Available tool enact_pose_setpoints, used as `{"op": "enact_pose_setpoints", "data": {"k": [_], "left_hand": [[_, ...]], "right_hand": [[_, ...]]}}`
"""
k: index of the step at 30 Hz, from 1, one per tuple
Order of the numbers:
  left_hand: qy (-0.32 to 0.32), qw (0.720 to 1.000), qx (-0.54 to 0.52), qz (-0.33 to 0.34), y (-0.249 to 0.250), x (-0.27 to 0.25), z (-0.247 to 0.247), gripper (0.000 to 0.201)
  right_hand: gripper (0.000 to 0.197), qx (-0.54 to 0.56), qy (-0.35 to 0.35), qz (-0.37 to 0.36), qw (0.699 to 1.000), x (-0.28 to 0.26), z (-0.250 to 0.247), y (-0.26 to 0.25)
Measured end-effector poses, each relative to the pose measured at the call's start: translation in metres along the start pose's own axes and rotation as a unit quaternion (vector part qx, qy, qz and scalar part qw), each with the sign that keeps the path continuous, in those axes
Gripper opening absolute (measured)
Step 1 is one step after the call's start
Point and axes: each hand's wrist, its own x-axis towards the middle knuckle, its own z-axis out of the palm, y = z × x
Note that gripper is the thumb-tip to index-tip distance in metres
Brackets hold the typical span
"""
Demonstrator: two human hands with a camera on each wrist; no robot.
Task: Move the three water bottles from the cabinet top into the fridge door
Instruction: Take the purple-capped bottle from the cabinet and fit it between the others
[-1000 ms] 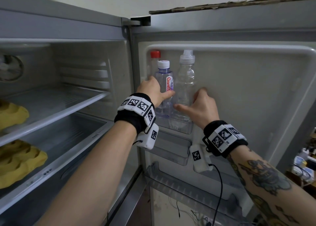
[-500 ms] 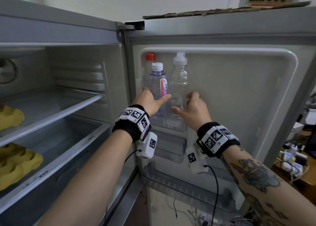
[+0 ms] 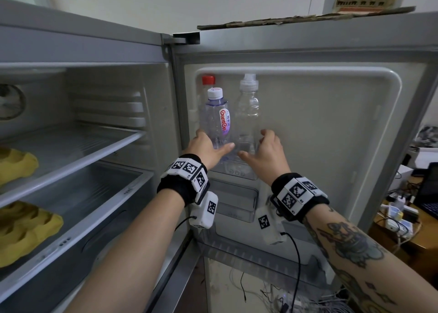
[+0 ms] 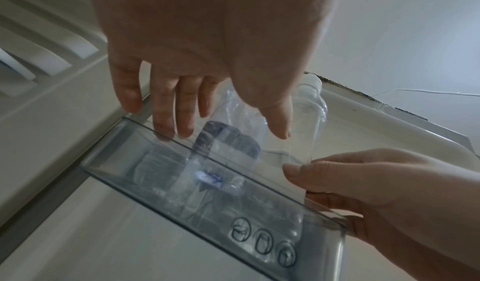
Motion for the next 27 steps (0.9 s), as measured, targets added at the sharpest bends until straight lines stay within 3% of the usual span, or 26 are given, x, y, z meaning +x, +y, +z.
{"op": "enact_pose_setpoints", "data": {"k": [4,11,19,24,27], "left_hand": [[0.014,1.000,-0.005,0.008,-0.006,-0.007,0.001,0.084],[0.108,0.993,0.019,0.033,-0.011,-0.028,0.011,0.064],[0.022,0.988,-0.107,0.113,0.009,-0.062,0.034,0.029],[-0.027,0.980,-0.132,0.144,0.023,-0.084,0.061,0.019],[-0.058,0.979,-0.114,0.161,0.035,-0.093,0.076,0.024]], "right_hand": [[0.082,-0.027,0.009,0.001,1.000,-0.007,-0.003,0.001],[0.076,-0.057,0.039,0.015,0.998,-0.027,-0.012,0.003],[0.072,-0.099,0.059,0.064,0.991,-0.064,-0.029,0.023],[0.070,-0.123,0.081,0.095,0.985,-0.085,-0.052,0.048],[0.070,-0.133,0.111,0.111,0.979,-0.091,-0.076,0.067]]}}
